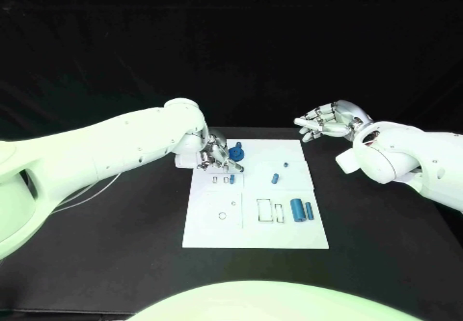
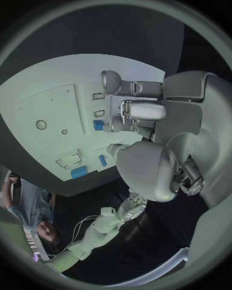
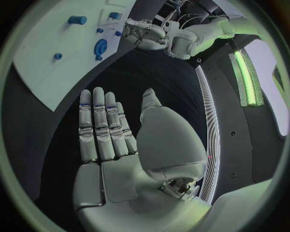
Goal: Assemble the parts on the task board
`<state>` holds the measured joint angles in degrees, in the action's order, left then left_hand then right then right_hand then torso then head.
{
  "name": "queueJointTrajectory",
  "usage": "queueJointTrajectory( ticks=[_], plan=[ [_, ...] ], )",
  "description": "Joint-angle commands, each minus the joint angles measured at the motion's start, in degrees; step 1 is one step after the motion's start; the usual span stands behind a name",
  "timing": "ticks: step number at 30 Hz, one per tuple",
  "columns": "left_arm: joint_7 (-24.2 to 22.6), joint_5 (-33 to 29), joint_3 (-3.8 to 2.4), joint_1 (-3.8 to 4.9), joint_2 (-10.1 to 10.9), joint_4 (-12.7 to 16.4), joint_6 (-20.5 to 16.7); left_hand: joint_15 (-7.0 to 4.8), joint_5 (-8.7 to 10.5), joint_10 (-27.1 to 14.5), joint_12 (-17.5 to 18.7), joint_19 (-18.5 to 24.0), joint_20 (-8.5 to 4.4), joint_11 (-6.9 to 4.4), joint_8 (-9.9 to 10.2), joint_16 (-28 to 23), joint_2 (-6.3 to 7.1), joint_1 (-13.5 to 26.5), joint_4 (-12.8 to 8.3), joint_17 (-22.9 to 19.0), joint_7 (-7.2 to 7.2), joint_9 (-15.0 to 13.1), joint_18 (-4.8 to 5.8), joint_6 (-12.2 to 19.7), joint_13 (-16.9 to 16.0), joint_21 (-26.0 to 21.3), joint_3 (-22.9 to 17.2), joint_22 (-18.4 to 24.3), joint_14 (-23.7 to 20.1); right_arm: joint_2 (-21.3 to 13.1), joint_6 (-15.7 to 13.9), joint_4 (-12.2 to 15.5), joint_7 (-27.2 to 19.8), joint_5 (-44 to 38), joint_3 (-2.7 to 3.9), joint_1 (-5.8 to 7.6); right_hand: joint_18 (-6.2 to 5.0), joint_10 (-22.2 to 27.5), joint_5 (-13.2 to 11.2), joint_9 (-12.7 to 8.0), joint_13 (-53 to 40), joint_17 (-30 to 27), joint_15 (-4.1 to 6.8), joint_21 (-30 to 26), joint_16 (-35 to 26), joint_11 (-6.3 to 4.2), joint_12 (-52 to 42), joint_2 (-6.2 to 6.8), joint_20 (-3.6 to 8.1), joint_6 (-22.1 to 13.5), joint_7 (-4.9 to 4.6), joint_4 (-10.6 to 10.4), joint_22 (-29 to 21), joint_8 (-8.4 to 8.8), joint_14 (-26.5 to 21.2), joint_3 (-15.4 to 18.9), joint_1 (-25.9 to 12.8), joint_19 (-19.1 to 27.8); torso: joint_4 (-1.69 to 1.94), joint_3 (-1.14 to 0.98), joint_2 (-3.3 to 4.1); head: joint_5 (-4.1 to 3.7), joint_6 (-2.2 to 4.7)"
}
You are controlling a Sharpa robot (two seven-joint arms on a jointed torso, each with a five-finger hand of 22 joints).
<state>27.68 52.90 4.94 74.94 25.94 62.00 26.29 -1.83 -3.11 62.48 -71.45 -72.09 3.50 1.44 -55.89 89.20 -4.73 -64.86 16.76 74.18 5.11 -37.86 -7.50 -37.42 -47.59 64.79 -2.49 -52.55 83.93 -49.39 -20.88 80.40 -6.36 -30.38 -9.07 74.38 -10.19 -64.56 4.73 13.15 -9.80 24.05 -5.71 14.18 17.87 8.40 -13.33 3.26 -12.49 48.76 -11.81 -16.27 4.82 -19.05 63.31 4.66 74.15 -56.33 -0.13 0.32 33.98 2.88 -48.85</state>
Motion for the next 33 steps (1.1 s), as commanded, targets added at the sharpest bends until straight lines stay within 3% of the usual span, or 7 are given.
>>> queueJointTrajectory(
  ticks=[1,11,23,28,33],
  plan=[
    [0.3,0.2,0.12,-0.11,-0.5,-0.5,-0.1,-0.30,0.02,0.9,-0.9,-2.2,-0.10,-0.13,0.9,0.8,-0.14,1.4,0.0,15.8,0.15,0.1,0.36,-1.2,-1.0,1.1,-2.1,-1.1,6.1,0.1,-0.1,0.0,-0.1,-0.1,0.02,0.01,-0.31,1.3,-0.5,0.6,-0.4,0.9,-0.14,-1.0,-0.6,0.12,1.0,0.12,-0.11,-1.0,-0.50,0.1,-0.4,0.07,-1.0,2.6,1.5,1.2,-0.06,0.05,0.16,-0.05,-0.11],
    [1.8,1.4,0.37,-0.39,-1.2,-1.8,0.9,-0.24,0.03,0.8,-0.8,-1.9,-0.04,-0.07,1.2,0.8,0.61,4.6,0.0,15.8,0.20,-0.1,0.36,-1.5,-1.1,1.5,-1.9,-1.4,6.1,0.1,-0.1,0.0,-0.1,-0.1,0.02,0.01,-0.29,4.4,-0.4,0.6,1.4,0.4,-1.69,-3.6,-4.7,1.32,3.6,1.29,-1.67,-2.4,-1.35,-0.2,-1.0,1.07,-4.8,1.8,1.3,4.4,-0.05,0.03,0.22,-0.15,-0.45],
    [2.0,2.6,0.43,-0.68,-1.8,-2.4,1.5,-0.37,0.06,1.0,-0.9,-1.5,-0.09,-0.26,0.2,0.8,1.24,8.5,0.1,15.8,-0.05,-1.5,0.31,-2.0,-1.4,1.7,-1.6,-1.6,6.1,0.1,0.0,0.0,0.2,-0.1,0.02,0.01,-0.31,5.2,-0.3,0.5,2.1,0.1,-2.14,-4.3,-5.8,1.79,4.1,2.22,-2.09,-3.2,-1.87,-0.3,-1.0,1.47,-5.6,1.1,0.9,5.2,-0.05,-0.02,0.22,-0.26,-0.84],
    [2.1,2.8,0.48,-1.04,-2.1,-2.8,1.4,-0.35,0.05,0.6,-0.7,-1.1,-0.08,-0.22,-0.1,0.8,1.50,12.5,0.1,15.8,-0.02,-2.6,0.26,-1.6,-1.2,1.7,0.2,-1.5,6.1,0.2,0.1,0.1,0.3,-0.1,0.02,0.01,-0.31,5.4,-0.3,0.5,2.3,0.0,-2.27,-4.5,-6.1,1.93,4.2,2.58,-2.21,-3.4,-2.02,-0.4,-1.0,1.57,-5.8,0.8,0.6,5.4,-0.06,-0.03,0.20,-0.33,-0.94],
    [1.9,3.1,0.51,-1.33,-2.4,-3.1,1.4,-0.34,0.05,0.4,-0.5,-1.0,-0.07,-0.21,-0.1,0.8,1.54,12.9,0.1,15.8,0.00,-2.7,0.23,-1.5,-1.0,1.6,0.5,-1.4,6.1,0.1,0.2,0.1,0.4,-0.1,0.02,0.01,-0.31,5.5,-0.3,0.5,2.4,0.0,-2.33,-4.6,-6.3,1.98,4.3,2.71,-2.27,-3.5,-2.07,-0.4,-1.0,1.61,-5.9,0.7,0.5,5.5,-0.02,-0.10,0.23,-0.36,-1.07]
  ],
)
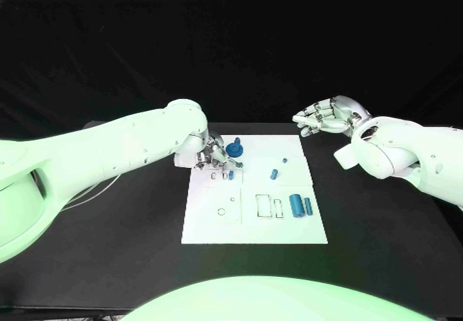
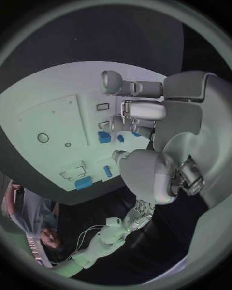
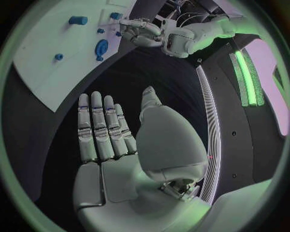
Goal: Assemble the parts on the task board
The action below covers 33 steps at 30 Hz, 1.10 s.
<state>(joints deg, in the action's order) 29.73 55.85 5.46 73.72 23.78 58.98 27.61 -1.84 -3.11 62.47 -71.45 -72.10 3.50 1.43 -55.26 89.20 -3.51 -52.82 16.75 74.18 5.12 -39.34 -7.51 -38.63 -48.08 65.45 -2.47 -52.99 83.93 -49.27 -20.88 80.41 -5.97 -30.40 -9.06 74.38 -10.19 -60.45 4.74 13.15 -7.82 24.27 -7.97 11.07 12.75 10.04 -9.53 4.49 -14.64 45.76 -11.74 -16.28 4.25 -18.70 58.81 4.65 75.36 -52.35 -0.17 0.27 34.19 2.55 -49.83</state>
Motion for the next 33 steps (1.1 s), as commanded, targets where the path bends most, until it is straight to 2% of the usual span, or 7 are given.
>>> queueJointTrajectory(
  ticks=[1,15,26,33],
  plan=[
    [-0.2,0.2,0.00,-0.15,-0.4,-0.1,0.0,-0.33,0.04,0.4,-0.5,-1.0,-0.07,-0.20,-0.7,0.8,0.32,0.9,0.1,15.8,0.00,-1.2,0.22,-0.3,-0.4,0.9,0.6,-0.9,6.1,0.0,0.2,0.1,0.0,-0.1,0.02,0.01,-0.31,1.4,-0.3,0.5,0.4,-0.2,-0.10,-1.5,-1.2,0.35,0.5,1.52,-0.14,-0.5,-2.14,-0.4,-0.4,1.26,-1.5,0.6,-0.8,1.6,0.02,-0.05,0.02,-0.05,-0.08],
    [-0.7,0.5,0.04,-0.69,-1.1,-0.9,0.0,-0.20,-0.03,-0.1,-0.3,-0.6,0.05,-0.06,-0.2,0.8,-0.47,-1.5,-0.2,15.8,0.15,-1.6,0.15,0.3,-0.1,0.7,-0.4,-0.6,6.1,0.1,0.5,0.1,0.2,-0.1,0.02,0.01,-0.30,1.5,-0.3,0.6,0.6,-0.3,-0.19,-1.6,-1.4,0.42,0.5,1.62,-0.22,-0.6,-2.22,-0.4,-0.4,1.29,-1.7,0.4,-0.9,1.8,0.03,-0.08,-0.02,-0.11,-0.17],
    [-0.7,0.7,0.11,-1.04,-1.5,-1.4,0.6,-0.15,-0.02,-0.3,-0.2,-0.4,0.12,-0.01,0.1,0.8,-0.42,-3.9,-0.3,15.8,0.20,-1.9,0.13,0.4,-0.1,0.7,-1.7,-0.6,6.1,0.2,0.7,0.2,0.3,-0.1,0.02,0.01,-0.30,1.5,-0.2,0.6,0.6,-0.4,-0.24,-1.7,-1.6,0.47,0.5,1.57,-0.28,-0.6,-2.27,-0.4,-0.4,1.28,-1.8,0.2,-0.9,1.9,-0.01,-0.05,0.05,-0.11,-0.17],
    [-0.7,0.8,0.15,-1.28,-1.7,-1.7,0.7,-0.14,-0.02,-0.2,-0.2,-0.4,0.13,0.00,0.1,0.8,-0.46,-4.4,-0.3,15.8,0.21,-2.0,0.13,0.4,-0.1,0.8,-2.1,-0.6,6.1,0.2,0.8,0.3,0.3,-0.1,0.02,0.01,-0.30,1.5,-0.2,0.6,0.7,-0.4,-0.26,-1.8,-1.6,0.48,0.5,1.54,-0.29,-0.6,-2.29,-0.4,-0.4,1.28,-1.8,0.2,-0.9,2.0,0.03,-0.11,0.05,-0.21,-0.17]
  ],
)
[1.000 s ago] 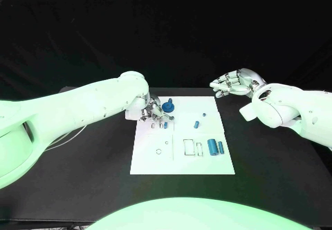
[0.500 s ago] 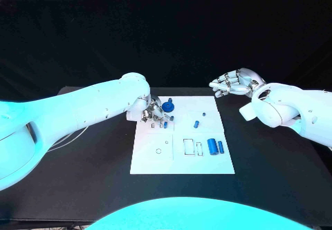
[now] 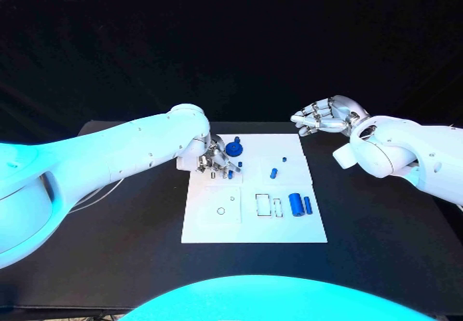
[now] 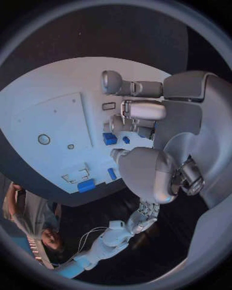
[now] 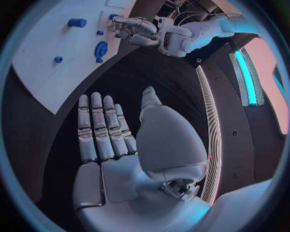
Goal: Assemble the parts on the task board
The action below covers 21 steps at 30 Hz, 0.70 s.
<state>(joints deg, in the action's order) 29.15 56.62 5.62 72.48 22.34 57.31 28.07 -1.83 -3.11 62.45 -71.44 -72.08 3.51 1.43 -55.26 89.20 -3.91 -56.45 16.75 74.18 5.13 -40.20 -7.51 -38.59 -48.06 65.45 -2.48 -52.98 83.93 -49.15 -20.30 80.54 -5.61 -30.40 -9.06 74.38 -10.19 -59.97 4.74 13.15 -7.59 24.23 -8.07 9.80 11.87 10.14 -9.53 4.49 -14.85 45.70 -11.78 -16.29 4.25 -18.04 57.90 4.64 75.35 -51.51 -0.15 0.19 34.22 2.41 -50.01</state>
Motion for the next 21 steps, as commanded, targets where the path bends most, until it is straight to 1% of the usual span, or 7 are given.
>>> queueJointTrajectory(
  ticks=[1,11,21],
  plan=[
    [-0.2,0.1,-0.01,-0.08,-0.2,0.0,0.2,-0.14,-0.02,-0.3,-0.2,-0.4,0.13,-0.01,0.1,0.8,-0.07,-0.9,-0.3,15.8,0.20,-1.1,0.12,0.4,-0.1,0.7,-2.2,-0.6,6.1,0.0,0.2,0.1,0.0,-0.1,0.02,0.01,-0.29,1.0,-0.2,0.6,0.4,-0.3,-0.15,-0.5,-0.8,0.38,0.5,1.54,-0.08,-0.5,-2.25,-0.4,-0.4,0.62,-0.9,0.2,-0.9,1.1,0.01,-0.03,0.02,-0.08,0.01],
    [-0.3,0.1,0.02,-0.25,-0.4,-0.1,-0.2,-0.14,-0.03,-0.3,-0.2,-0.4,0.14,-0.01,0.3,0.8,-0.12,-1.6,-0.3,15.8,0.19,-1.3,0.12,0.4,-0.1,0.8,-3.0,-0.6,6.1,0.1,0.3,0.1,0.0,-0.1,0.02,0.01,-0.30,1.0,-0.3,0.6,0.4,-0.4,-0.17,-0.5,-0.8,0.39,0.5,1.50,-0.10,-0.5,-2.27,-0.4,-0.4,0.61,-1.0,0.1,-0.9,1.2,0.02,-0.08,0.03,-0.09,0.01],
    [-0.5,0.1,0.02,-0.29,-0.5,-0.2,-1.0,-0.15,-0.03,-0.3,-0.2,-0.3,0.15,-0.01,0.5,0.8,-0.50,-2.5,-0.2,15.8,0.19,-1.4,0.12,0.5,-0.2,0.8,-4.3,-0.6,6.1,0.3,0.4,0.0,0.0,-0.1,0.02,0.00,-0.30,1.0,-0.3,0.6,0.5,-0.4,-0.19,-0.6,-0.9,0.41,0.5,1.38,-0.12,-0.5,-2.29,-0.4,-0.4,0.60,-1.0,0.0,-1.0,1.2,0.01,-0.08,0.01,-0.09,0.01]
  ],
)
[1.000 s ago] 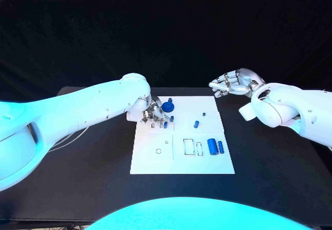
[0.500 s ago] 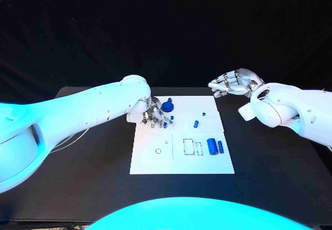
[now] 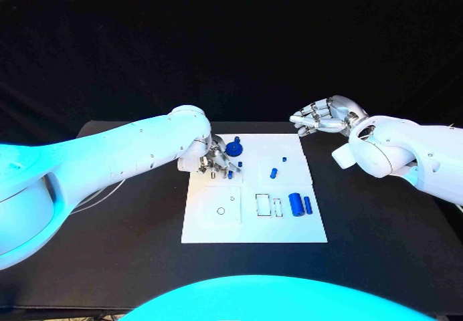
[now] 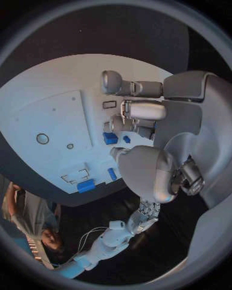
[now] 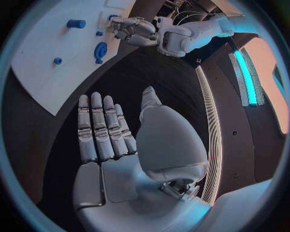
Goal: Assemble the parts on the task board
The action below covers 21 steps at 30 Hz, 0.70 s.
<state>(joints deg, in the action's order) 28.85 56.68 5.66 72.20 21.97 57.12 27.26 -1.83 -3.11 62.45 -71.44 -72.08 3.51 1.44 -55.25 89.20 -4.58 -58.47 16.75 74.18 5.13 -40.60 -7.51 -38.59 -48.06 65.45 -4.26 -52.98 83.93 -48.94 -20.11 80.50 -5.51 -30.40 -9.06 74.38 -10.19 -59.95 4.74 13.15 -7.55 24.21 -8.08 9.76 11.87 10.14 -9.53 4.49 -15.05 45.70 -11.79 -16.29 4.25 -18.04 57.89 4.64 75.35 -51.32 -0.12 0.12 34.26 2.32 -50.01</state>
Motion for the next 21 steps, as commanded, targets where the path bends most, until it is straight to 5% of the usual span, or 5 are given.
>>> queueJointTrajectory(
  ticks=[1,10,21],
  plan=[
    [-0.2,0.0,-0.02,-0.01,-0.2,0.0,-0.2,-0.15,-0.05,-0.3,-0.2,-0.3,0.16,-0.02,0.6,0.8,0.03,-0.9,-0.2,15.8,0.19,-1.0,0.12,0.5,-0.2,0.8,-3.3,-0.7,6.1,0.1,0.2,0.0,0.0,-0.1,0.02,0.00,-0.30,1.0,-0.3,0.6,0.4,-0.4,-0.19,-0.5,-0.9,0.41,0.5,1.38,0.07,-0.5,-2.29,-0.4,-0.4,0.60,-1.0,0.0,-1.0,1.0,-0.01,0.00,-0.03,-0.02,0.01],
    [-0.5,-0.3,-0.02,-0.01,-0.2,0.2,0.2,-0.17,-0.04,-0.4,-0.1,-0.2,0.17,-0.03,1.4,0.8,1.09,-3.4,-0.5,15.8,0.20,-1.4,0.11,0.5,-0.3,0.8,-9.3,-0.7,6.1,0.1,0.5,-0.1,0.1,-0.1,0.02,0.00,-0.31,1.0,-0.3,0.6,0.5,-0.4,-0.21,-0.6,-0.9,0.43,0.5,1.25,0.04,-0.5,-2.31,-0.3,-0.4,0.59,-1.0,-0.1,-1.0,1.1,0.03,0.00,0.00,-0.08,0.01],
    [-0.4,-0.4,-0.02,-0.01,-0.3,0.2,0.8,-0.13,0.00,-0.4,-0.1,-0.1,0.19,0.04,1.6,0.8,2.32,-3.1,-0.3,15.8,0.29,-1.5,0.12,0.4,-0.3,0.8,-10.3,-0.7,6.1,0.2,0.6,-0.1,0.1,-0.1,0.02,0.00,-0.31,1.0,-0.3,0.6,0.5,-0.4,-0.21,-0.6,-0.9,0.43,0.5,1.25,0.04,-0.5,-2.31,-0.3,-0.4,0.59,-1.0,-0.1,-1.0,1.1,0.02,0.00,0.00,-0.10,0.01]
  ],
)
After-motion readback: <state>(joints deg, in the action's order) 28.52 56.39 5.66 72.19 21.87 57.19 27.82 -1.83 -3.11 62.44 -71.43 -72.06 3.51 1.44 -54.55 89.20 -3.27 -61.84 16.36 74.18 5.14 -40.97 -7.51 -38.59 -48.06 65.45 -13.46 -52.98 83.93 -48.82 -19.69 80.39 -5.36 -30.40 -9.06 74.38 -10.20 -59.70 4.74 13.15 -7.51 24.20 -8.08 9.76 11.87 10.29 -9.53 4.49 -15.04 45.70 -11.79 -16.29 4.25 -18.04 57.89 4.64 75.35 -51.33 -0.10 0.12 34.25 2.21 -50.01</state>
